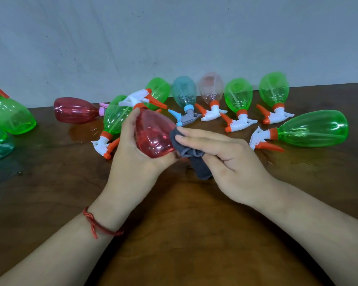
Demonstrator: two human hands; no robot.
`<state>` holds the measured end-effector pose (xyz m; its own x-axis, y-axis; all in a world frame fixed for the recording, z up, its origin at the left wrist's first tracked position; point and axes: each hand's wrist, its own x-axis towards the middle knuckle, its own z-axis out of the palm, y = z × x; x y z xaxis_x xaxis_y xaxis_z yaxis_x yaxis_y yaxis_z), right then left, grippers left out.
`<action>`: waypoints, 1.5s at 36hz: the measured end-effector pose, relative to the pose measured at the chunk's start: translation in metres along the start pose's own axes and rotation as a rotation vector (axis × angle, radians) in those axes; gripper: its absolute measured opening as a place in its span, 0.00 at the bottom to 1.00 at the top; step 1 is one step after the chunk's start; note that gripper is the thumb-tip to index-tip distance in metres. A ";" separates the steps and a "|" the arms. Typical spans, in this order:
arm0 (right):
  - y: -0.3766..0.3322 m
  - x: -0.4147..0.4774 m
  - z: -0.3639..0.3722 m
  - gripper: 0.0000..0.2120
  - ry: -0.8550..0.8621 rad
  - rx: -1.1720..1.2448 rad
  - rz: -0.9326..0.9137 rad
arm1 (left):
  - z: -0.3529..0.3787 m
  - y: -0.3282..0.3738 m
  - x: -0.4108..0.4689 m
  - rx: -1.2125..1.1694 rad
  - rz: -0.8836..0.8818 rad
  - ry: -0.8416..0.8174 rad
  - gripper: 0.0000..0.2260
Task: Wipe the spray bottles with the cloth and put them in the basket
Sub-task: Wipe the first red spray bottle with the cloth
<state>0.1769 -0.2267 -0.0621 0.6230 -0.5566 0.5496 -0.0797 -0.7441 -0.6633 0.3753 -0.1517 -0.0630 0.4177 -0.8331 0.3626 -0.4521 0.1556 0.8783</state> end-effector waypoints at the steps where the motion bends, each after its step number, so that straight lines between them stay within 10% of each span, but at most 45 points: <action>1: 0.004 -0.001 0.001 0.28 -0.015 0.000 0.000 | -0.001 -0.002 0.001 -0.010 -0.008 -0.001 0.55; 16: 0.008 0.010 -0.008 0.24 0.118 0.160 0.182 | 0.008 0.000 -0.016 0.120 0.239 -0.331 0.54; 46: -0.005 0.000 -0.001 0.27 -0.112 -0.300 -0.114 | 0.002 0.001 -0.003 -0.039 0.000 0.032 0.52; 54: 0.002 0.004 0.001 0.28 0.048 0.053 0.068 | 0.004 -0.002 -0.007 -0.021 0.088 -0.078 0.51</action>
<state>0.1804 -0.2300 -0.0620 0.5793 -0.6236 0.5250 -0.0787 -0.6838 -0.7254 0.3700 -0.1482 -0.0691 0.3140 -0.8547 0.4134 -0.4672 0.2400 0.8510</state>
